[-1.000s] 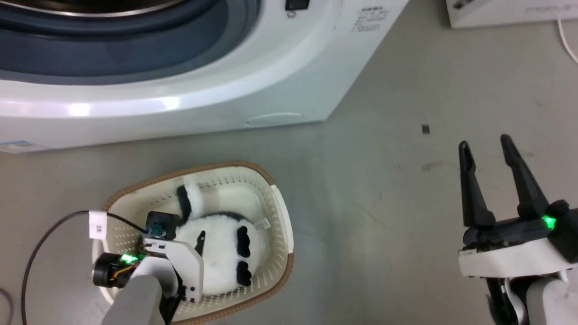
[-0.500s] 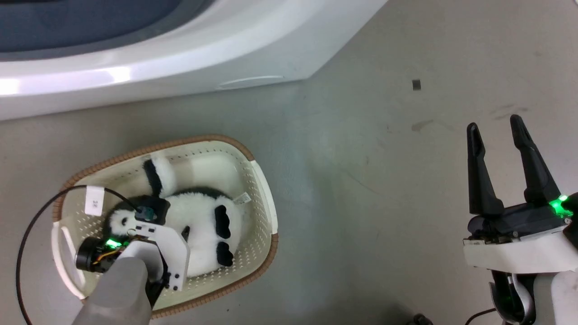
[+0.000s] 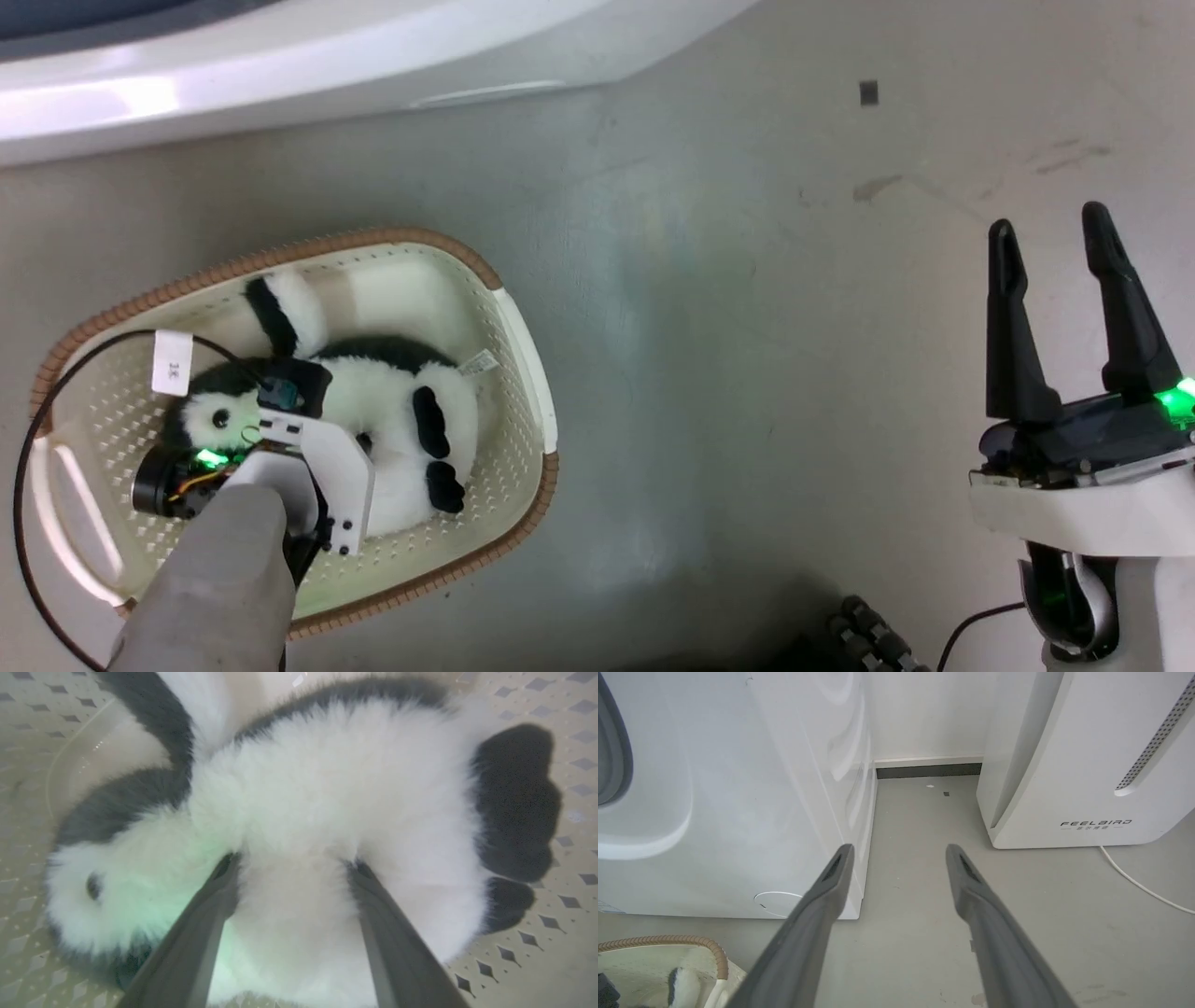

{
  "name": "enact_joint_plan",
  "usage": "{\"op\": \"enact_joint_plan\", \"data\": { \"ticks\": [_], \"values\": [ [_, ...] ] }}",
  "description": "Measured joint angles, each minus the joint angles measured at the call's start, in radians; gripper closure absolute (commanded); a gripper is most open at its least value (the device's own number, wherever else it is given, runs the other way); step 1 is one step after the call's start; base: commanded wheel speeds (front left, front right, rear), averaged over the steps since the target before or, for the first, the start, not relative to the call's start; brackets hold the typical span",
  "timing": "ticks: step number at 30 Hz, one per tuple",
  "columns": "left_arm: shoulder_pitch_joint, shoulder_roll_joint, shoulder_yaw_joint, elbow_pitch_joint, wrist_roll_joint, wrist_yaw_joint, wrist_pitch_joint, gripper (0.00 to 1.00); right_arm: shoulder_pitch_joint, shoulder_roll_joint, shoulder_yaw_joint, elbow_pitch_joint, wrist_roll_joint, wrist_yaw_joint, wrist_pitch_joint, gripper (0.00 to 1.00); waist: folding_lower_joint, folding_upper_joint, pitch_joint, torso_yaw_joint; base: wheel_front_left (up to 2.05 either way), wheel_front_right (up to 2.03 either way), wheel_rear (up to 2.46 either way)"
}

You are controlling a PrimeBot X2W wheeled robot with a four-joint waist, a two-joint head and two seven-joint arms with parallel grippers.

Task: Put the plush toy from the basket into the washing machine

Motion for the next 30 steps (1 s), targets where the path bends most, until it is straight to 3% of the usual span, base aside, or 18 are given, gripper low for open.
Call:
{"op": "enact_joint_plan", "data": {
  "ticks": [3,4,5,16,30],
  "values": [
    [-0.004,0.001,-0.006,0.004,-0.005,0.0,0.001,0.0,-0.006,0.0,0.0,0.0,0.0,0.0,-0.003,0.0,0.0,0.0,0.008,-0.003,0.0,0.0,0.0],
    [-0.004,0.002,-0.016,0.004,-0.005,-0.001,0.001,0.41,-0.009,0.0,0.0,0.0,0.0,0.0,-0.003,0.0,-0.0001,0.0,0.008,-0.003,0.0,0.0,0.0],
    [-0.004,0.0,-0.028,0.005,0.001,-0.002,0.001,1.0,-0.01,0.0,0.0,0.0,0.0,0.0,-0.003,0.0,-0.0001,0.0,0.007,-0.002,0.0,0.0,0.0],
    [0.016,-0.017,-0.042,0.021,-0.036,-0.018,-0.035,1.0,-0.011,0.0,-0.003,0.014,-0.004,0.0,-0.004,0.0,0.0,0.0,-0.05,0.015,0.0,0.0,0.0],
    [0.12,-0.054,-0.014,0.018,-0.109,-0.018,-0.207,1.0,-0.002,0.0,-0.007,0.056,-0.023,0.0,-0.004,0.0,-0.0001,0.0,-0.253,0.048,0.0,0.0,0.0]
  ]
}}
